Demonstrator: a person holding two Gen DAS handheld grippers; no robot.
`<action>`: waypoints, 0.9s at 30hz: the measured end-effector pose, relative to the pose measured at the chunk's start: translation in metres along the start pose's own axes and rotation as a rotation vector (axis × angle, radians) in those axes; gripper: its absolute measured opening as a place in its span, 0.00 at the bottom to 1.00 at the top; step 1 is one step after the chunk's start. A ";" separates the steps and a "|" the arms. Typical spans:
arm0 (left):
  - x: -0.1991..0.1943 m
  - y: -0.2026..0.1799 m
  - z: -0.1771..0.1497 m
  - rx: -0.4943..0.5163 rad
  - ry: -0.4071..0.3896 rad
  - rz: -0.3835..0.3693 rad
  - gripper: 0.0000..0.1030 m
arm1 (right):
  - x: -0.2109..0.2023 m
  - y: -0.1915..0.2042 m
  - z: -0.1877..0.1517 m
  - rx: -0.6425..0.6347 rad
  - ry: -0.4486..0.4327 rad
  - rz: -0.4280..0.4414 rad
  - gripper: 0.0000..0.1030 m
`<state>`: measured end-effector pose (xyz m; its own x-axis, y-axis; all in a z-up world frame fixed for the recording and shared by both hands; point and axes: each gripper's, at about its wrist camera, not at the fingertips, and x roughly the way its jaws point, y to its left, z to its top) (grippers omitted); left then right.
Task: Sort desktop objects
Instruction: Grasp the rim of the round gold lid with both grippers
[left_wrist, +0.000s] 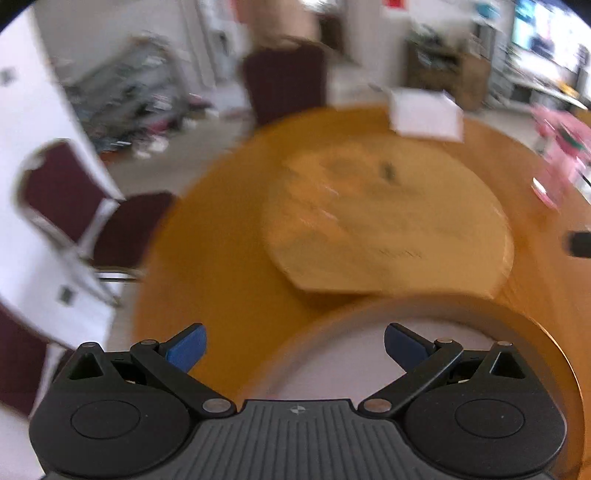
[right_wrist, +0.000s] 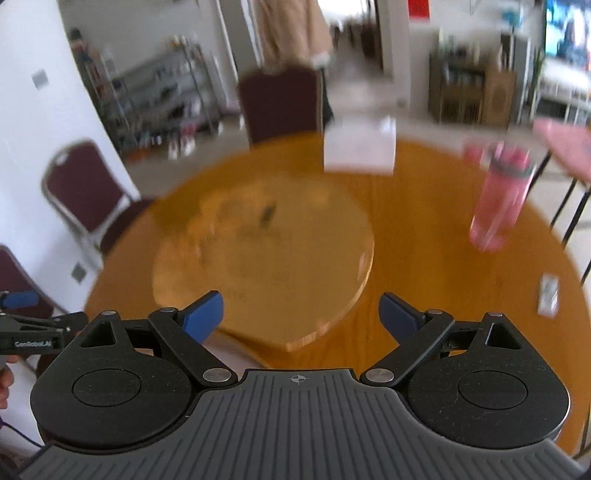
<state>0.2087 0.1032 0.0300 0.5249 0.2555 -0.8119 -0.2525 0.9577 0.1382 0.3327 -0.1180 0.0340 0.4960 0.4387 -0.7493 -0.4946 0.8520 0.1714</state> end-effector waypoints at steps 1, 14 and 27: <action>0.008 -0.004 0.000 0.025 0.013 -0.020 0.99 | 0.014 -0.002 -0.004 0.004 0.029 -0.002 0.91; 0.123 0.043 0.086 -0.133 0.004 -0.006 0.99 | 0.151 -0.075 0.019 0.181 0.036 -0.011 0.92; 0.203 0.068 0.108 -0.329 0.102 -0.143 1.00 | 0.227 -0.094 0.043 0.246 0.076 0.021 0.93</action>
<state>0.3864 0.2350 -0.0642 0.4941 0.0913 -0.8646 -0.4387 0.8848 -0.1572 0.5221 -0.0860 -0.1249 0.4277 0.4421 -0.7884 -0.3114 0.8909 0.3307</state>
